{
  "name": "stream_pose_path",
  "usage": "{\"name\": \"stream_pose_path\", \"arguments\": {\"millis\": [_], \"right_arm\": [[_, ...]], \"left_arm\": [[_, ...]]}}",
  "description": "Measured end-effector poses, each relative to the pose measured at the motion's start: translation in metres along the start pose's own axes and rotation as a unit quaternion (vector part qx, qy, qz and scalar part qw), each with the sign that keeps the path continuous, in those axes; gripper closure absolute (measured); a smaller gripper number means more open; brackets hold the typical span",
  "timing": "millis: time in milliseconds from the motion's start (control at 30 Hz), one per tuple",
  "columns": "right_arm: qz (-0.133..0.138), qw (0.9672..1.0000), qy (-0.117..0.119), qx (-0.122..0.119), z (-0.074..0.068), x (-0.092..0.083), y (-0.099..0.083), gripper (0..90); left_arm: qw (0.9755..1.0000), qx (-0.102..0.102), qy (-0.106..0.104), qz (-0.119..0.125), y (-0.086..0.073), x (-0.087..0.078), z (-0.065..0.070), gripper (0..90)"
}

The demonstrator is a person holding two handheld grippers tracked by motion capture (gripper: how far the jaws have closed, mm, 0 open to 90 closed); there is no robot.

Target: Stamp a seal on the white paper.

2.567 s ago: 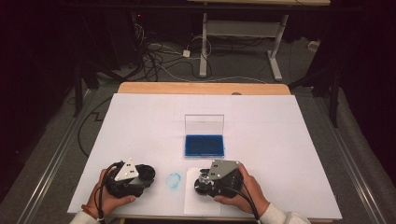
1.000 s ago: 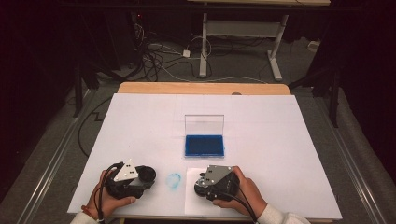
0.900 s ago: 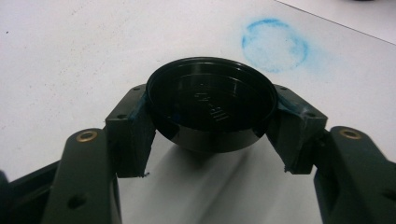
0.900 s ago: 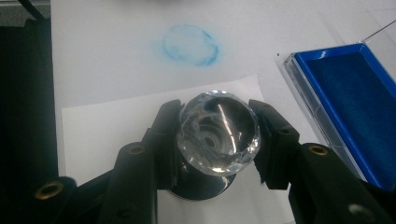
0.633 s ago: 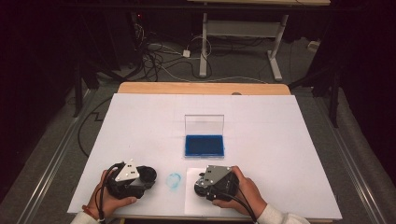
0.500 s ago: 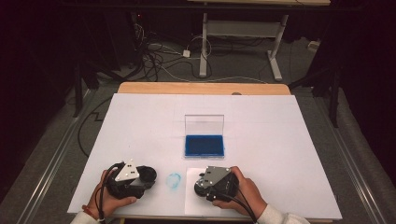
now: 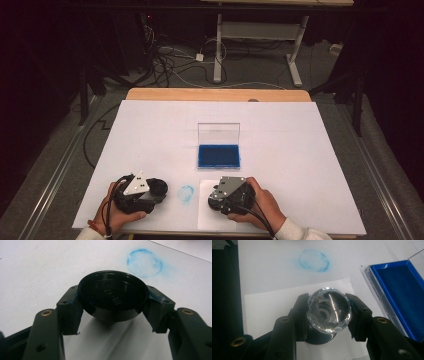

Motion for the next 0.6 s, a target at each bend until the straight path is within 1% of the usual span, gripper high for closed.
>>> {"name": "stream_pose_path", "arguments": {"millis": [100,200,267,300,367,400,467,600], "right_arm": [[0.003,1.0000,0.005,0.007,0.0011,-0.0016,-0.0016,57.5],[0.004,0.9999,0.006,0.008,0.0012,-0.0005,-0.0010,57.5],[-0.008,0.9999,-0.008,-0.007,-0.0013,0.0014,0.0021,57.5],[-0.011,0.9998,-0.011,-0.010,-0.0018,0.0019,0.0027,57.6],[-0.010,0.9999,-0.011,-0.004,-0.0018,0.0017,0.0024,57.6],[-0.013,0.9998,-0.013,-0.010,-0.0019,0.0017,0.0025,57.5],[-0.016,0.9996,-0.018,-0.013,-0.0028,0.0022,0.0033,57.5],[-0.016,0.9996,-0.019,-0.014,-0.0028,0.0023,0.0030,57.5]], "left_arm": [[1.0000,-0.001,0.000,0.000,-0.0006,-0.0002,-0.0006,36.7],[1.0000,-0.002,0.001,0.001,-0.0011,-0.0004,-0.0015,36.7],[1.0000,-0.003,0.001,0.000,-0.0014,-0.0006,-0.0016,36.7],[1.0000,-0.002,0.002,0.000,-0.0013,-0.0009,-0.0016,36.7],[1.0000,-0.002,0.000,0.000,-0.0012,-0.0007,-0.0011,36.7],[1.0000,-0.002,0.000,0.001,-0.0010,-0.0004,-0.0013,36.7],[1.0000,-0.002,-0.003,0.004,0.0001,-0.0006,-0.0005,36.7],[1.0000,-0.002,-0.004,0.005,0.0012,0.0000,-0.0005,36.7]]}}
Point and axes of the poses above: each handheld gripper's, and its own axes: x roughly forward along the jaws, y roughly out of its top, z roughly to its right, the point moved 7 cm from there along x, roughly forward along the jaws, and after that the axes turned 8 degrees about y, right-handed, at the moved point
